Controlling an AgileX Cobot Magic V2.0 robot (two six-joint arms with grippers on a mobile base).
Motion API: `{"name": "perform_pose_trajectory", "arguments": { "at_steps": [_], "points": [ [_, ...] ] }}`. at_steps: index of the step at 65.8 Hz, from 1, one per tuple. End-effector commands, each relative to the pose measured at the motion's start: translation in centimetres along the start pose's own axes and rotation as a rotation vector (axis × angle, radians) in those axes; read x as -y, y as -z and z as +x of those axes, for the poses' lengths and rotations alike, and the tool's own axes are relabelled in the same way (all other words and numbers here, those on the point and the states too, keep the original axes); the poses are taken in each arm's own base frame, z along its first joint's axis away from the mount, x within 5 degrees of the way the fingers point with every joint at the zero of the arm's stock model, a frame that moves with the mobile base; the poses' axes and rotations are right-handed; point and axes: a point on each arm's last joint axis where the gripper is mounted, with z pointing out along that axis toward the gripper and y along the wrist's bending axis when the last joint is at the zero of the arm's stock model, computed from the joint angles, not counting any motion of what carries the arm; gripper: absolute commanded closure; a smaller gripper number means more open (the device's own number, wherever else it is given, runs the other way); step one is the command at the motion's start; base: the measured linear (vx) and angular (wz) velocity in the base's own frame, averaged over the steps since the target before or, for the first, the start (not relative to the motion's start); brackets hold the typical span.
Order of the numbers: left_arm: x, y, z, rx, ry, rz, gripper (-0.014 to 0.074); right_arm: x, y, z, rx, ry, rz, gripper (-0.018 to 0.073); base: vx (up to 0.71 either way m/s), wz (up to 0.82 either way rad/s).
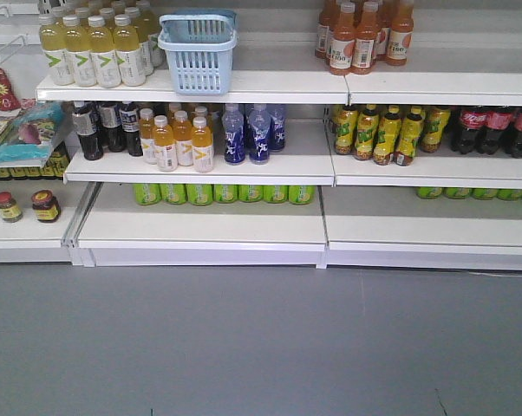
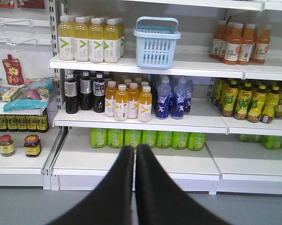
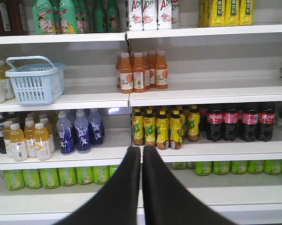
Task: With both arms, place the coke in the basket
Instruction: 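Drive the base toward the shelf holding the light-blue basket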
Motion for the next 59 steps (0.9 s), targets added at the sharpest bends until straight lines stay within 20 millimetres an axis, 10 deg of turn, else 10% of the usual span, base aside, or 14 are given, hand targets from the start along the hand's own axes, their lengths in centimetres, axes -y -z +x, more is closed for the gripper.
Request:
{"name": "perform_pose_trajectory", "arguments": {
  "at_steps": [1, 59],
  "points": [
    [0.23, 0.39, -1.69, 0.119, 0.013, 0.016, 0.0603, -0.02, 0.1, -0.48, 0.079, 0.017, 0.0, 0.0561, 0.14, 0.02],
    [0.23, 0.39, -1.69, 0.119, 0.013, 0.016, 0.0603, -0.02, 0.1, -0.48, 0.079, 0.017, 0.0, 0.0561, 0.16, 0.03]
  ]
}}
